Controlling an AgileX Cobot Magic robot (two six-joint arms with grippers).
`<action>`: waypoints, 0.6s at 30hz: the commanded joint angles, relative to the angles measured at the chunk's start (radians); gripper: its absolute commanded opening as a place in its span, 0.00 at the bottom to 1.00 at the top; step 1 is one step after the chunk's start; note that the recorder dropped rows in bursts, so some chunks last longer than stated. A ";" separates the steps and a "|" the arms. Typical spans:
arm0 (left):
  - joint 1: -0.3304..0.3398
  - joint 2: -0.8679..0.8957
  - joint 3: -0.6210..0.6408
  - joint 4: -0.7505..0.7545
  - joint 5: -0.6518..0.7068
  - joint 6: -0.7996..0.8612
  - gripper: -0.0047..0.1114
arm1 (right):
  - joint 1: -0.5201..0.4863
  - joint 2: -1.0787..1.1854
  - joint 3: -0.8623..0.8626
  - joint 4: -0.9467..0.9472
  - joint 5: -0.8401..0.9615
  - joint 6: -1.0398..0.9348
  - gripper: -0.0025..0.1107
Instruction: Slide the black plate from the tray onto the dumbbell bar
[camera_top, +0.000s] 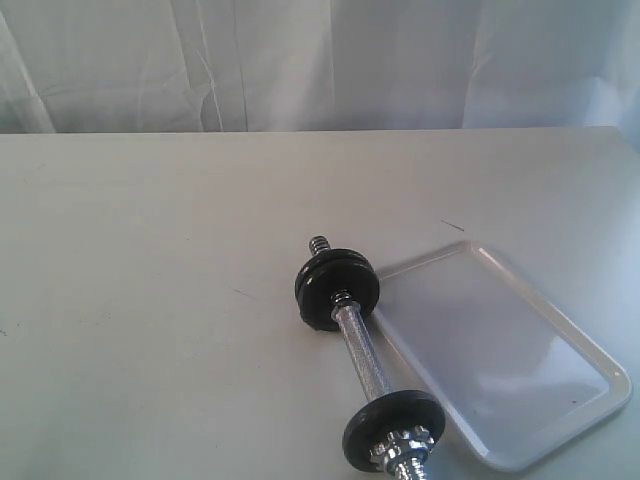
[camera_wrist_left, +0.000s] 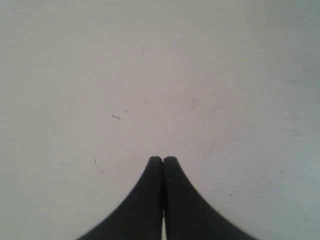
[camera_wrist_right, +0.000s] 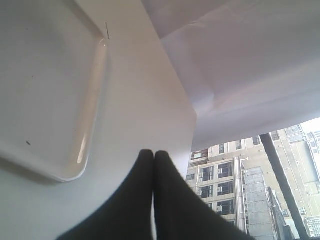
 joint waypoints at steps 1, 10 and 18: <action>0.003 -0.003 0.004 -0.007 -0.003 -0.001 0.04 | -0.004 -0.006 0.003 -0.008 -0.013 0.006 0.02; 0.003 -0.003 0.004 -0.007 -0.003 -0.001 0.04 | -0.004 -0.006 0.003 0.002 -0.015 0.006 0.02; 0.003 -0.003 0.004 -0.007 -0.003 -0.001 0.04 | -0.009 -0.006 0.003 0.008 -0.015 0.006 0.02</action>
